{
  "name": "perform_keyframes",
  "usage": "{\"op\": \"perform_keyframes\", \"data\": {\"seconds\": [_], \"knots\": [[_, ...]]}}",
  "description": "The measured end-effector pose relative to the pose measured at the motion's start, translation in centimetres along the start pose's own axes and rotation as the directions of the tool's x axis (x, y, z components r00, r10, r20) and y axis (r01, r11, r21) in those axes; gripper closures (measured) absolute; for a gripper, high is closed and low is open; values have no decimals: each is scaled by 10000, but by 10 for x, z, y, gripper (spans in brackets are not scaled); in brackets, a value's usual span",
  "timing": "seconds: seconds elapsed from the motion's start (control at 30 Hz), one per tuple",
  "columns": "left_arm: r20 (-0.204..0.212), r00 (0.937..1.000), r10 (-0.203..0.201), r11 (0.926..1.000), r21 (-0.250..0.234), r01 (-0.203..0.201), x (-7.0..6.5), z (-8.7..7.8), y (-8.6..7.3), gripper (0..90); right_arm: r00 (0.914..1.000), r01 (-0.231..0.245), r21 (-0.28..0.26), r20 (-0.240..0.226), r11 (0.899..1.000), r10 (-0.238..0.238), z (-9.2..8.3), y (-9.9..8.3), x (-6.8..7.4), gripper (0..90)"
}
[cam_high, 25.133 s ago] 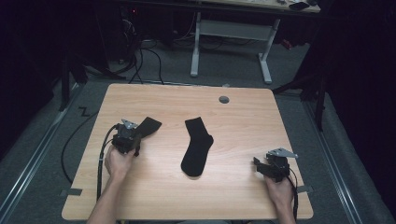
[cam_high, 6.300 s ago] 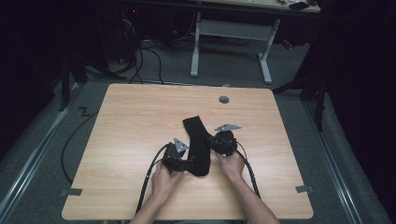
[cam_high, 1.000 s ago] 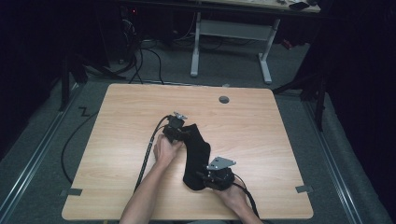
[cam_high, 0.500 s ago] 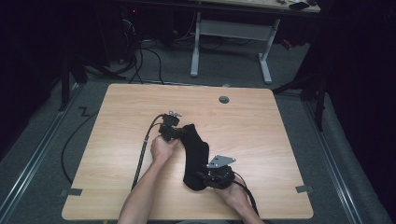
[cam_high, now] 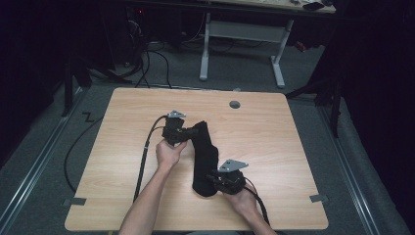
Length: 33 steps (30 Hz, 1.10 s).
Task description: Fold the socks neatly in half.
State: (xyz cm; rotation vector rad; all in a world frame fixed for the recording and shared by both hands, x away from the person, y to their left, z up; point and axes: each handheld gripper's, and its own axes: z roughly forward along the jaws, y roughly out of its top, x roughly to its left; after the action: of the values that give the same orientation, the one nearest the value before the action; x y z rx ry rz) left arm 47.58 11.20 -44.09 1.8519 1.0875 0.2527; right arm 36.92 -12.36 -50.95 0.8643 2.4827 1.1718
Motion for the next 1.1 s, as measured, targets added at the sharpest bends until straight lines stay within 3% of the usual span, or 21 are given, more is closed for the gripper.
{"op": "perform_keyframes", "data": {"seconds": [0.1,0.17,0.27,0.3,0.53,0.57,0.6,0.63,0.73,0.83,0.93,1.1], "knots": [[97,9996,271,9996,-129,-270,-7,-3,2,805,9997,-257,4,14,9997,257,-1,0,-2,638],[154,9994,320,9994,-161,-318,-8,-3,2,805,9987,-413,-55,295,9991,414,-3,1,-4,641],[106,9988,468,9989,14,-468,-9,-3,1,805,9951,-895,-1023,329,9907,933,-15,4,-10,786],[65,9986,525,9986,91,-525,-9,-2,0,805,9943,-998,-959,274,9904,1028,-15,6,-10,804],[184,9975,685,9977,-24,-684,-14,-4,-2,804,9985,-453,-260,293,9986,460,7,30,0,831],[348,9965,763,9970,-178,-757,-14,-9,-1,804,9984,-516,90,253,9986,513,16,32,1,829],[348,9965,763,9970,-178,-757,-14,-9,-1,803,9984,-516,90,253,9986,513,16,32,1,829],[788,9948,651,9978,-141,-642,-12,-13,-1,802,9980,-530,390,364,9978,516,25,32,0,828],[907,9933,714,9974,-2,-717,-10,-15,-1,802,9959,-781,192,466,9968,772,29,29,-5,843],[984,9910,908,9958,42,-916,-11,-18,-2,802,9954,-720,137,637,9973,710,32,31,-9,848],[1267,9863,1060,9942,-304,-1029,-16,-28,-8,802,9918,-798,26,1007,9968,791,36,34,-16,846],[1125,9867,1176,9924,-495,-1127,-16,-33,-11,800,9915,-650,171,1138,9977,627,40,39,-15,792]]}}
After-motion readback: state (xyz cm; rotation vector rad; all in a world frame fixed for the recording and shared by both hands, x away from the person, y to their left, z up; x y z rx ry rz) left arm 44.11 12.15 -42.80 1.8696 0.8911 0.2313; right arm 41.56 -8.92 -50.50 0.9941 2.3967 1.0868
